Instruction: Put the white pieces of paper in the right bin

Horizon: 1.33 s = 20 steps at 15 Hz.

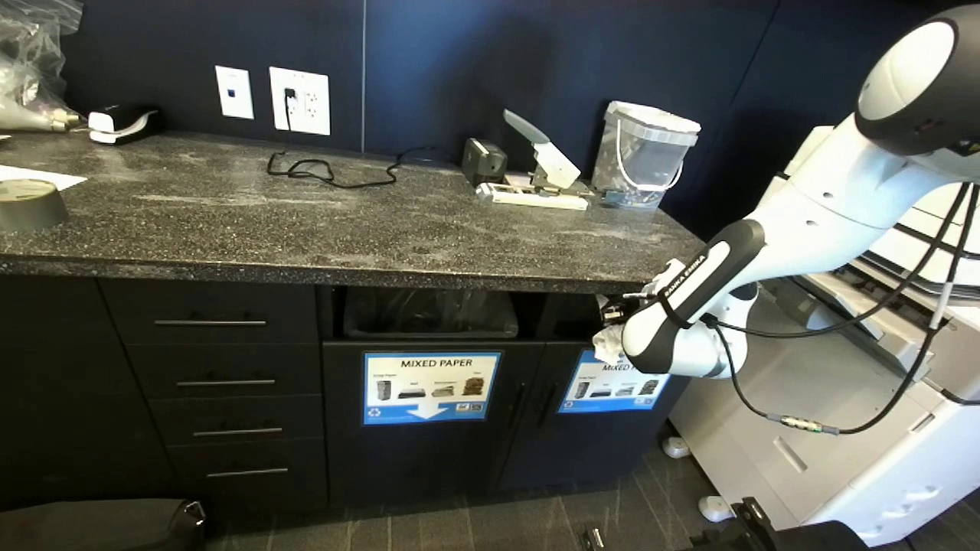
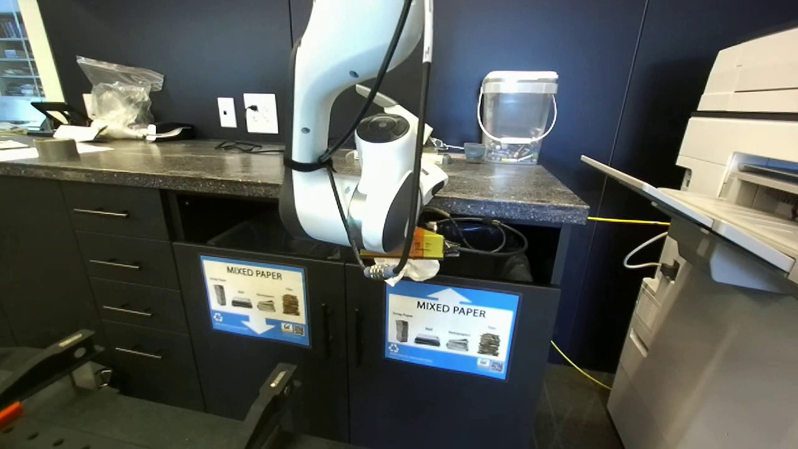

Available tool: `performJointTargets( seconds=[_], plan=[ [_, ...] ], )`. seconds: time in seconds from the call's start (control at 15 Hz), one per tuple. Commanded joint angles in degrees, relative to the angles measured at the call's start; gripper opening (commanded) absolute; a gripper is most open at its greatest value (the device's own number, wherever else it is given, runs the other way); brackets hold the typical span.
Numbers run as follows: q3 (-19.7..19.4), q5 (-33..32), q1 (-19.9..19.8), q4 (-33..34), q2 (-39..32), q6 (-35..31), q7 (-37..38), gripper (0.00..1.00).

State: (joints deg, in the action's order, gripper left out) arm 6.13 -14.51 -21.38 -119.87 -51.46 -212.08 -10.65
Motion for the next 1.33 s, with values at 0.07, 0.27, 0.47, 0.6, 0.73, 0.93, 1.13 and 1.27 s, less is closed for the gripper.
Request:
performJointTargets(
  seconds=[0.07, 0.27, 0.47, 0.6, 0.73, 0.93, 1.13, 1.27],
  plan=[
    [-2.64, 0.85, 3.8, 7.0, -5.0, -4.23, 4.63, 0.11],
    [-4.08, 2.35, 5.84, 7.62, -7.11, -8.62, 5.92, 0.11],
    [-5.08, 1.57, 6.94, 9.0, -10.27, -15.95, 6.02, 0.12],
    [-4.93, 1.66, 6.89, 10.84, -13.04, -18.58, 7.73, 0.12],
    [-4.48, -0.28, 4.94, 13.04, -14.33, -18.71, 10.45, 0.12],
    [-5.06, 0.71, 5.19, 16.1, -16.79, -20.44, 11.85, 0.12],
    [-5.43, 1.3, 5.38, 19.23, -18.95, -21.66, 13.21, 0.12],
    [-5.66, 2.32, 6.14, 21.16, -20.82, -22.64, 13.29, 0.12]
  ],
)
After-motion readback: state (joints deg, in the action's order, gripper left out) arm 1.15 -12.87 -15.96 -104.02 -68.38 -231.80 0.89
